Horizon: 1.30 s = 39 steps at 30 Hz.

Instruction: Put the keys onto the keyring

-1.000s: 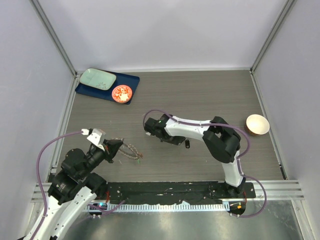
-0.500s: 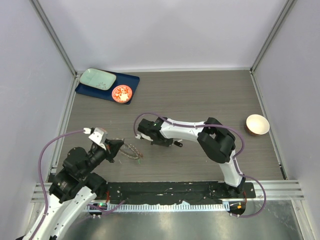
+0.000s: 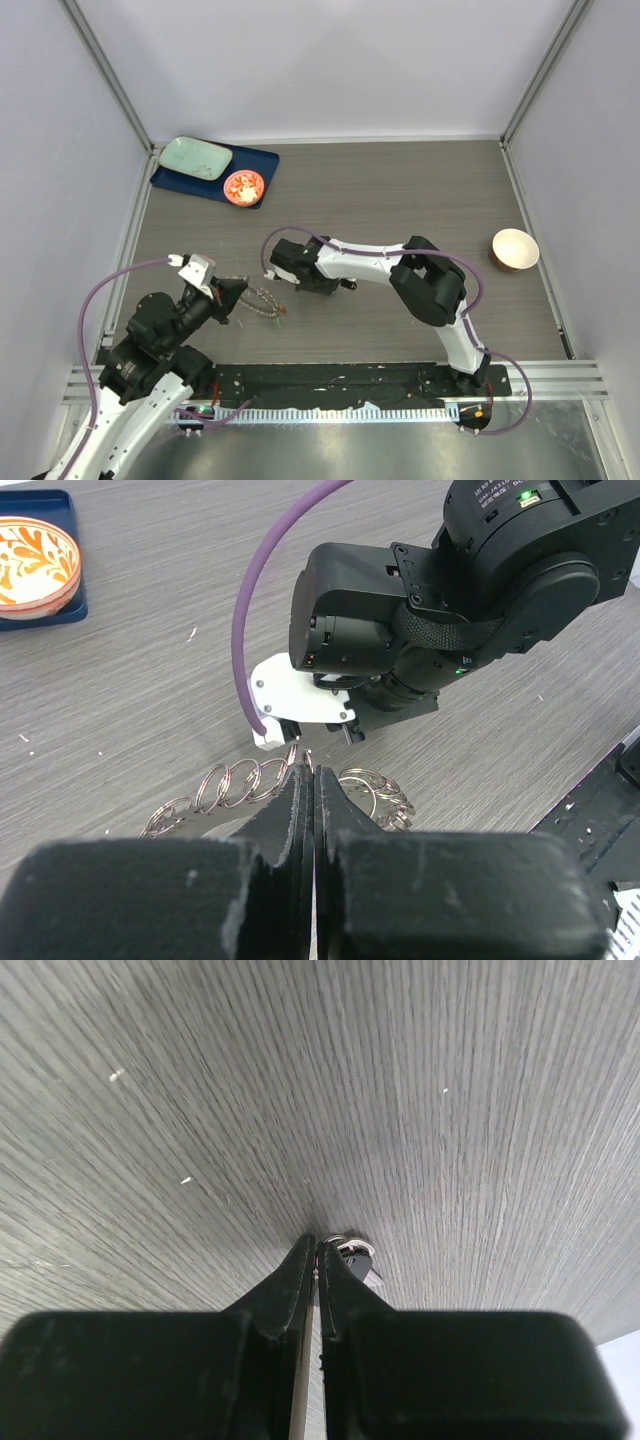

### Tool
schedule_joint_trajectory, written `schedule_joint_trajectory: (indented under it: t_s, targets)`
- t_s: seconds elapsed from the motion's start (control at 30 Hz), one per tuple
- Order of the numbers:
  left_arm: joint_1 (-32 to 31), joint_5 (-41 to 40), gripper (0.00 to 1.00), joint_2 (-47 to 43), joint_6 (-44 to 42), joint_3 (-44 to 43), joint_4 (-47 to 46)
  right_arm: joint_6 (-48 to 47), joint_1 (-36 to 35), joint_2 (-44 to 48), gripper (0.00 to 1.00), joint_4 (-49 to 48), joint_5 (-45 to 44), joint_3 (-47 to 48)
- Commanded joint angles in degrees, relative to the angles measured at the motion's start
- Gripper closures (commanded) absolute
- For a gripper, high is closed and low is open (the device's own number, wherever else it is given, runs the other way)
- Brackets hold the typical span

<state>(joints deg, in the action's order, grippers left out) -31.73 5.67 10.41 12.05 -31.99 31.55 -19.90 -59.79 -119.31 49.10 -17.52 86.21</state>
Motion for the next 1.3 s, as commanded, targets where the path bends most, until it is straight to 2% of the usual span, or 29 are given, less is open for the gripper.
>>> schedule_joint_trajectory:
  t_s: [0.0,0.33,0.53,0.63,0.77,0.83,0.87,0.9,1.03,1.27]
  targets:
    - [0.44,1.10,1.00,0.48,0.87,-0.44,-4.74,-0.40,-0.42,-0.93,0.90,-1.21,1.44,2.46]
    - [0.70,1.80,1.00,1.01,1.04,-0.44,-5.01,0.56,0.29,-1.72,0.89,1.26,3.46,7.47]
    - [0.88,1.89,1.00,1.01,1.04,-0.36,-5.10,1.27,2.13,-2.51,0.69,0.73,1.96,9.67]
    - [0.88,1.80,1.00,0.92,1.13,-0.44,-5.10,1.97,3.01,-1.55,0.62,-0.06,2.92,9.85]
    - [0.96,1.80,1.00,0.92,1.13,-0.27,-5.01,3.37,4.33,2.57,0.60,-2.69,3.11,7.84]
    - [0.96,1.80,1.00,0.84,1.22,-0.36,-5.09,4.69,4.94,5.65,0.56,-7.51,3.19,3.64]
    - [0.96,1.62,1.00,0.75,1.13,-0.36,-5.01,5.39,5.73,10.01,0.53,-9.70,3.89,1.61]
    - [0.96,1.62,1.00,0.75,1.13,-0.36,-5.01,5.92,6.17,12.15,0.51,-15.21,4.50,-0.67]
    - [1.05,1.71,1.00,0.66,1.04,-0.36,-5.01,11.36,9.60,23.75,0.42,-31.06,9.69,-17.78]
    - [1.14,1.80,1.00,0.66,1.13,-0.36,-5.10,23.22,16.72,31.94,0.43,-45.21,18.82,-34.26]
